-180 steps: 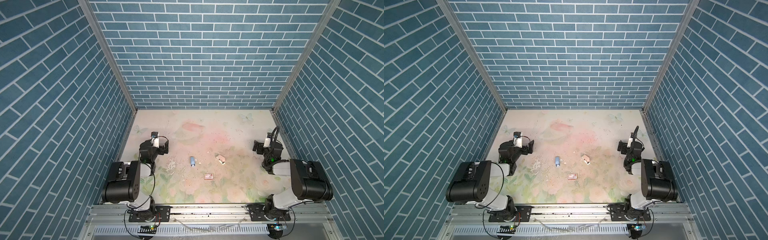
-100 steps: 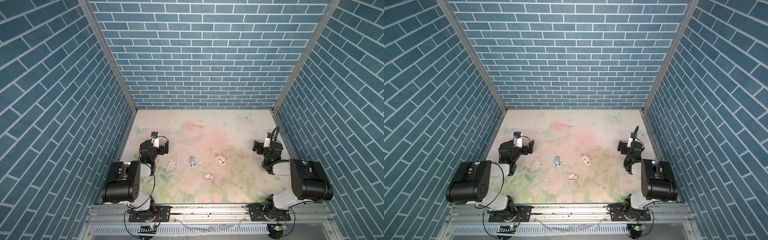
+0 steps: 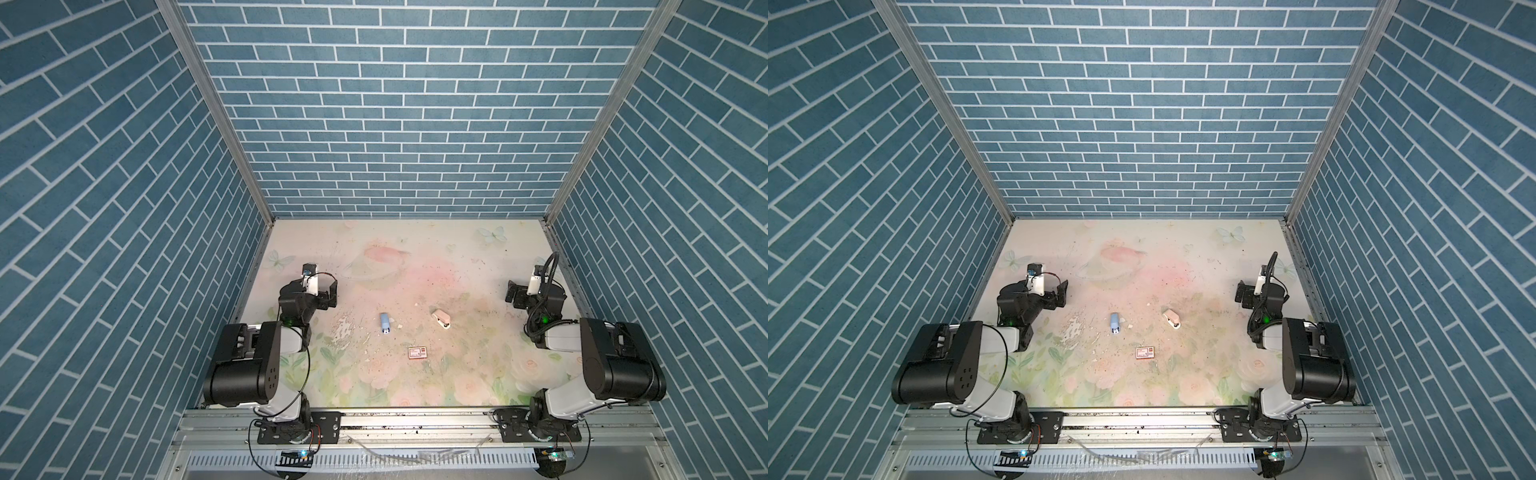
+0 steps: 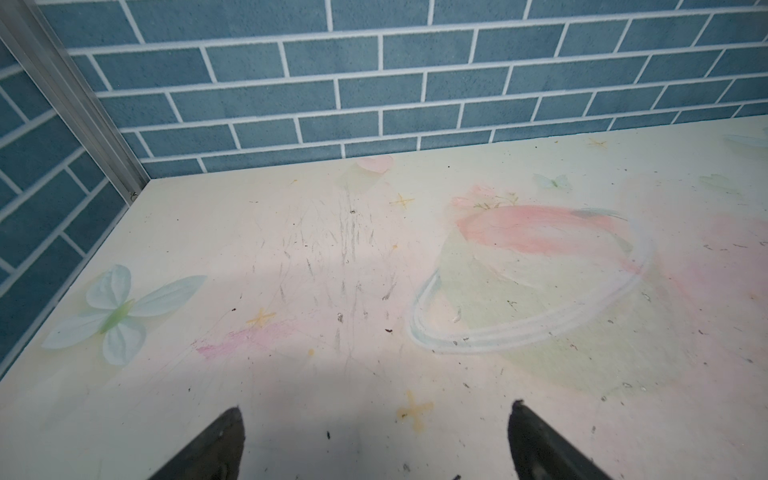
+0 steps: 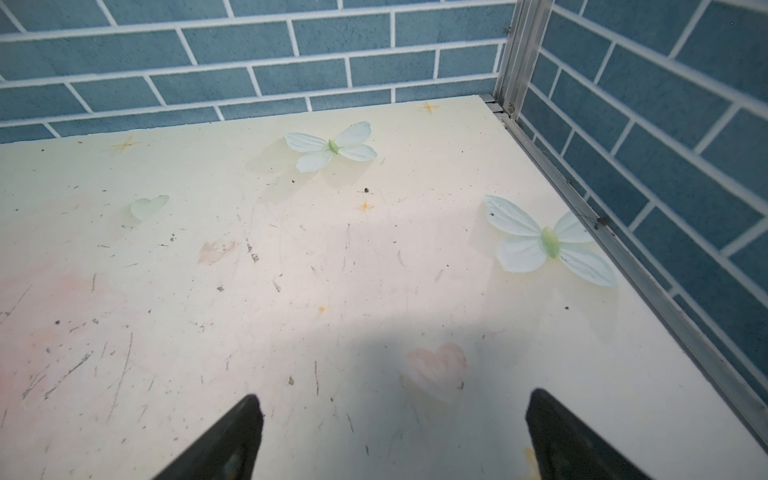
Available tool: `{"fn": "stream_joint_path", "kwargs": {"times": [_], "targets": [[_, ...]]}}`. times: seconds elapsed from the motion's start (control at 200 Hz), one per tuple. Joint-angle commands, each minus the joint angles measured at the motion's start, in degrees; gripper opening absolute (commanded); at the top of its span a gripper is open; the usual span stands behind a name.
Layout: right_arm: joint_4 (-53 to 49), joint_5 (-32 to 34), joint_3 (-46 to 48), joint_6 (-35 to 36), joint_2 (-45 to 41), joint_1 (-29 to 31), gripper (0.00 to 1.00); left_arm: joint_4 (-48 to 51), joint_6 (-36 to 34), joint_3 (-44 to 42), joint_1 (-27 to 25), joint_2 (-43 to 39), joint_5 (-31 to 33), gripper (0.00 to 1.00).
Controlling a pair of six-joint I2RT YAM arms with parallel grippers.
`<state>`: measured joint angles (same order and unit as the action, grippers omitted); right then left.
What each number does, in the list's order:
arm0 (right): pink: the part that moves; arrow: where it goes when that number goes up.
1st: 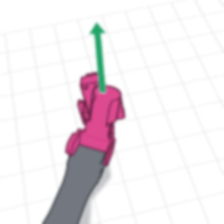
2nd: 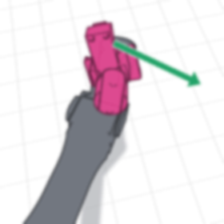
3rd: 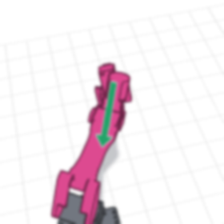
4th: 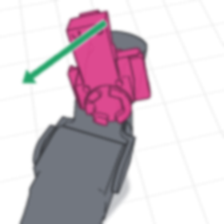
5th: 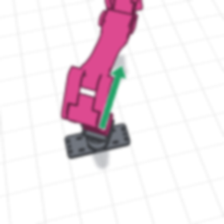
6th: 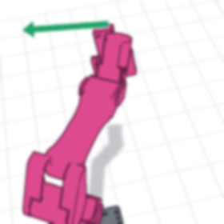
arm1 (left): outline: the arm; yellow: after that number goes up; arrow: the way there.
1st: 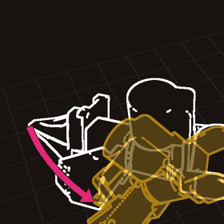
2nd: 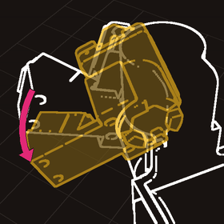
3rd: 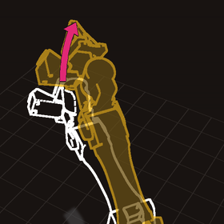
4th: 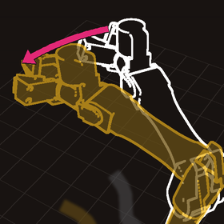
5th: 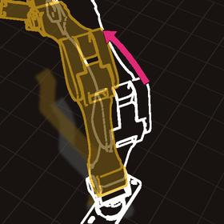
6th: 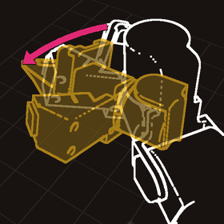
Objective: Load the staples into the stapler
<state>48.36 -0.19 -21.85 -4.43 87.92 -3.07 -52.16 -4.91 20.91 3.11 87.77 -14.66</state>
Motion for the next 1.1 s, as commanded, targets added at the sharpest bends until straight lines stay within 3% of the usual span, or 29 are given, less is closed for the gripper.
{"fn": "stream_joint_path", "kwargs": {"times": [0.0, 0.735, 0.925, 1.095], "targets": [[0.07, 0.0, -1.18, 1.6, 0.23, -0.09, 0.99, 0.16, -0.2, 0.2, -0.13, 0.03, -0.46, 1.0], [-1.64, 0.19, -1.76, 1.41, -0.54, -0.09, 0.99, 0.49, -0.66, 0.28, -0.13, -0.55, -1.94, 1.0], [-10.38, 2.57, -4.02, 0.39, -6.01, -0.09, 0.99, 19.14, -2.11, 7.05, -0.13, -8.59, -5.44, 1.0], [-22.1, 8.57, -7.49, -3.11, -13.81, -0.14, 0.99, 32.84, -3.93, 13.87, -0.26, -11.48, -5.75, 1.0]]}}
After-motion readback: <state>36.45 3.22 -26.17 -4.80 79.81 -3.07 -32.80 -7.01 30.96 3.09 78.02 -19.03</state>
